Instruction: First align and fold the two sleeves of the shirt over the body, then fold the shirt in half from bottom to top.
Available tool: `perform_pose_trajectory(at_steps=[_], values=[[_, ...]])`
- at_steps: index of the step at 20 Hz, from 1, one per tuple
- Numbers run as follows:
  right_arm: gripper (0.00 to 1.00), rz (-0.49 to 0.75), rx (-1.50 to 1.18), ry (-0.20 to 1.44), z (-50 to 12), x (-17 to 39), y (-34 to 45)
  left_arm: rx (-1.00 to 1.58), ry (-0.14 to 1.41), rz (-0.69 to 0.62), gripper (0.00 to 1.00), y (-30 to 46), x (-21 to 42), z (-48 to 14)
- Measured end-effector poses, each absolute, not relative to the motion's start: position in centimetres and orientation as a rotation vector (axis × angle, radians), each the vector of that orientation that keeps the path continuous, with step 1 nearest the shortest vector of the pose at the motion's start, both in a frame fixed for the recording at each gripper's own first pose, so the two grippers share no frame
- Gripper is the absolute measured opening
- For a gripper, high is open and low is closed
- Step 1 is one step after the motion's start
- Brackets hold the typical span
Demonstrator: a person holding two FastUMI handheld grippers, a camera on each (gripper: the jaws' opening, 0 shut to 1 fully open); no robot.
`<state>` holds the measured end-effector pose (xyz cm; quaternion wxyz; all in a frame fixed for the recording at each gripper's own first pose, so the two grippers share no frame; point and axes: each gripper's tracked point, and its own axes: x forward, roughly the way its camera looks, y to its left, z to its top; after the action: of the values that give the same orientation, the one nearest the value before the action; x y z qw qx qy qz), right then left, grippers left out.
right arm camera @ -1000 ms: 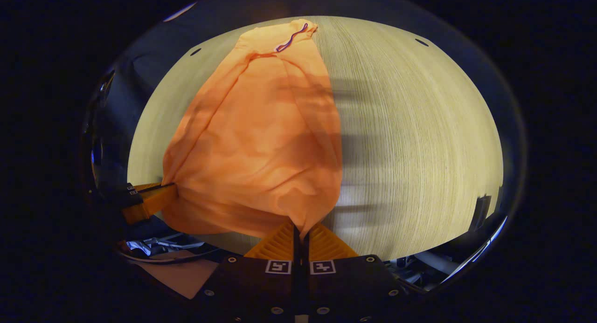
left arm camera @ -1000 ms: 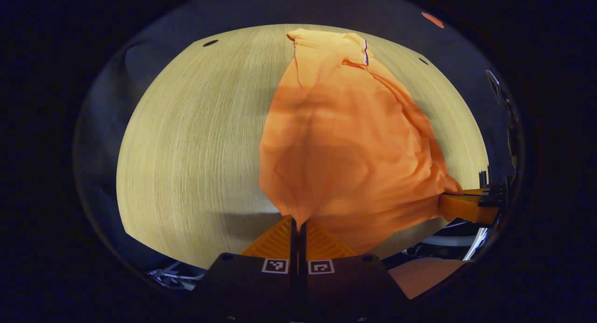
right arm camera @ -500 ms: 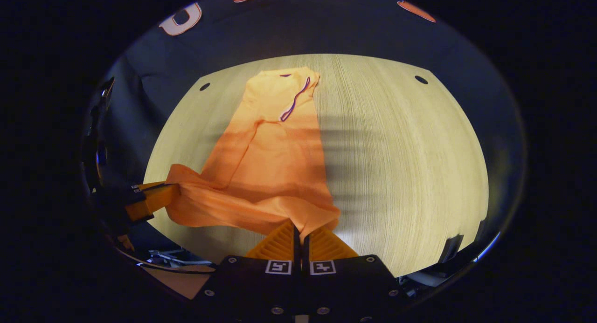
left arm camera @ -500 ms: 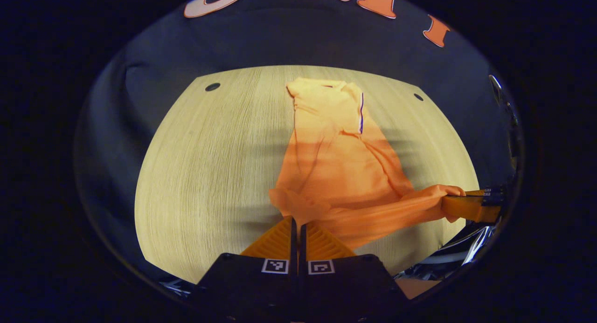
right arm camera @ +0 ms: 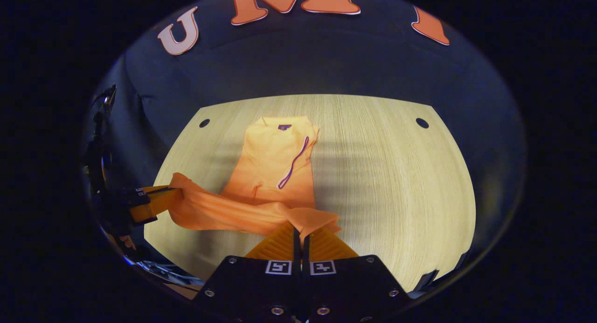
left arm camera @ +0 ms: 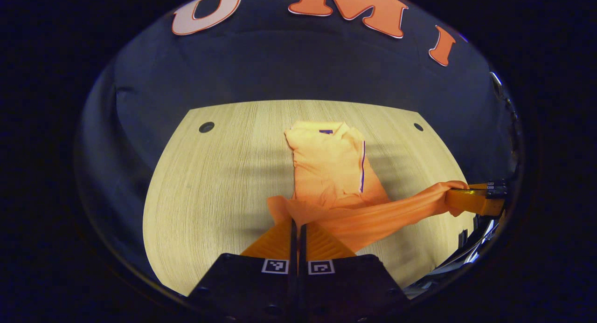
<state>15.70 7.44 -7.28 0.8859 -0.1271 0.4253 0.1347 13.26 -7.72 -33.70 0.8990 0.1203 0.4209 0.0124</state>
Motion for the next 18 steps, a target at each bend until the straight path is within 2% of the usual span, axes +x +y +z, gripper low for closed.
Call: perform_pose_trajectory(at_steps=[9, 18], values=[[0.0, 0.27, -0.256, 0.804, -5.6, 25.4, 10.1, 0.235, 0.787, 0.041, 0.01, -7.9, 25.4, -31.2], [0.0, 0.236, -0.238, 0.84, -9.5, 34.6, 12.0, 0.243, 0.812, 0.059, 0.01, -6.1, 35.4, -34.6]])
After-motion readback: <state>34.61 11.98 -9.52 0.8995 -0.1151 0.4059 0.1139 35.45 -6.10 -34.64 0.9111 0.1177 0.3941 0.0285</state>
